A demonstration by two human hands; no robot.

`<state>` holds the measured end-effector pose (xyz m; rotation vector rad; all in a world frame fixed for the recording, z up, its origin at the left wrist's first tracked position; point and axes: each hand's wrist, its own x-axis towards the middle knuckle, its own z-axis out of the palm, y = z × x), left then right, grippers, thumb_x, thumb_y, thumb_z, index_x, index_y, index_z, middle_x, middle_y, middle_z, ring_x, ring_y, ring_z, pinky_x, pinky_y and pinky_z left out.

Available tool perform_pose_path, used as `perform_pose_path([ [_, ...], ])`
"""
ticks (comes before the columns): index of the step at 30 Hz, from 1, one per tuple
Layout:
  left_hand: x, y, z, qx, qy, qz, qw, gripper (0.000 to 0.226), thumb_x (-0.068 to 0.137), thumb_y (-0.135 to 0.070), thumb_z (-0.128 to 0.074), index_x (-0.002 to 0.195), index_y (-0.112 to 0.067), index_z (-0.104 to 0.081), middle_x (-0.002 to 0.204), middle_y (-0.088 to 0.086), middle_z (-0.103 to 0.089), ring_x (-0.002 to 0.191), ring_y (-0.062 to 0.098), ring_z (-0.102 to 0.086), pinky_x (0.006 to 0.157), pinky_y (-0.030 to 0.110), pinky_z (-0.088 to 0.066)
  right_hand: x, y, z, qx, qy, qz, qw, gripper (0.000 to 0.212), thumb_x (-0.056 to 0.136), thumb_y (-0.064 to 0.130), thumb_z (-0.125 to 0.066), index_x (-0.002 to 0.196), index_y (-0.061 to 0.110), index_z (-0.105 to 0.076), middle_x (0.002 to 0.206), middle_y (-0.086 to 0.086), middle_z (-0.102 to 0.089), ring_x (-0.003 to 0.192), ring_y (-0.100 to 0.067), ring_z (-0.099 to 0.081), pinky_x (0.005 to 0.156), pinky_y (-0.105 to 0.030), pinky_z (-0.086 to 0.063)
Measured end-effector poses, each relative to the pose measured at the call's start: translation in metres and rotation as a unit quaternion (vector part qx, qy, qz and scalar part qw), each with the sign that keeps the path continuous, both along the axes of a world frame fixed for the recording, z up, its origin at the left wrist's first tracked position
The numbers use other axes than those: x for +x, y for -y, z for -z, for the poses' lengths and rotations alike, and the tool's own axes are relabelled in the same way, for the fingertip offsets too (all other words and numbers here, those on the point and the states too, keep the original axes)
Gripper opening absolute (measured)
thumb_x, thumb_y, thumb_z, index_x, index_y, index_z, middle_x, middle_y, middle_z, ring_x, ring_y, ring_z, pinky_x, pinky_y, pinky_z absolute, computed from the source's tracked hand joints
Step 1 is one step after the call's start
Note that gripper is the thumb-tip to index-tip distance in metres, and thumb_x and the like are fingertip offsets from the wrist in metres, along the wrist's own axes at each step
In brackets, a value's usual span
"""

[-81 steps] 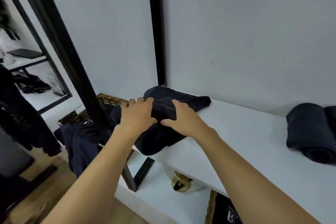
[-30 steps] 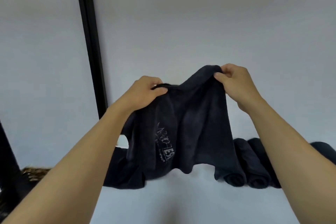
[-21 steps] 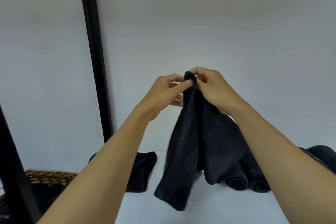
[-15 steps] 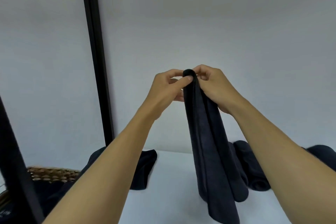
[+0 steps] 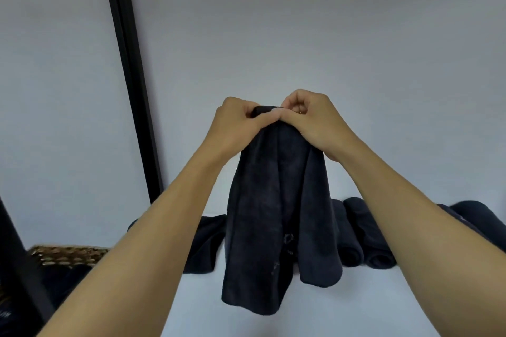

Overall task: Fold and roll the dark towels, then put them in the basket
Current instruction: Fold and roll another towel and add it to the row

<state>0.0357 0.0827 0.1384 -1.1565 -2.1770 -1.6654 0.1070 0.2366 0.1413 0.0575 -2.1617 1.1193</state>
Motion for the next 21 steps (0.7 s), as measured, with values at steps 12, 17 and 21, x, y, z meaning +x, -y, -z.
perform_pose_path([
  [12, -0.069, 0.05, 0.005, 0.033, -0.002, -0.146, 0.989, 0.019, 0.091, -0.03, -0.065, 0.092, -0.014, -0.075, 0.088, 0.007, -0.073, 0.081, 0.025, -0.067, 0.078, 0.039, -0.057, 0.033, -0.072, 0.024, -0.024, 0.291, -0.055, 0.955, 0.017, 0.087, 0.024, -0.072, 0.101, 0.014, -0.074, 0.091, -0.002, -0.076, 0.08, -0.017, -0.074, 0.062, -0.026, -0.056],
  [17, -0.087, 0.056, 0.01, 0.024, 0.006, -0.161, 0.987, 0.015, 0.09, -0.024, -0.068, 0.092, -0.01, -0.074, 0.079, 0.002, -0.068, 0.058, 0.004, -0.054, 0.046, 0.009, -0.038, 0.022, -0.102, 0.018, 0.045, 0.243, 0.049, 0.968, 0.016, 0.091, 0.025, -0.066, 0.096, 0.012, -0.074, 0.097, -0.009, -0.074, 0.091, -0.026, -0.069, 0.081, -0.038, -0.055],
  [21, -0.101, 0.05, 0.008, 0.081, 0.05, -0.158, 0.983, 0.012, 0.09, -0.014, -0.068, 0.094, -0.002, -0.07, 0.083, 0.006, -0.066, 0.066, 0.007, -0.068, 0.052, 0.011, -0.051, -0.003, -0.114, 0.01, 0.257, 0.208, 0.177, 0.927, 0.016, 0.093, 0.021, -0.061, 0.101, 0.013, -0.072, 0.1, -0.006, -0.069, 0.088, -0.024, -0.058, 0.077, -0.03, -0.041],
])
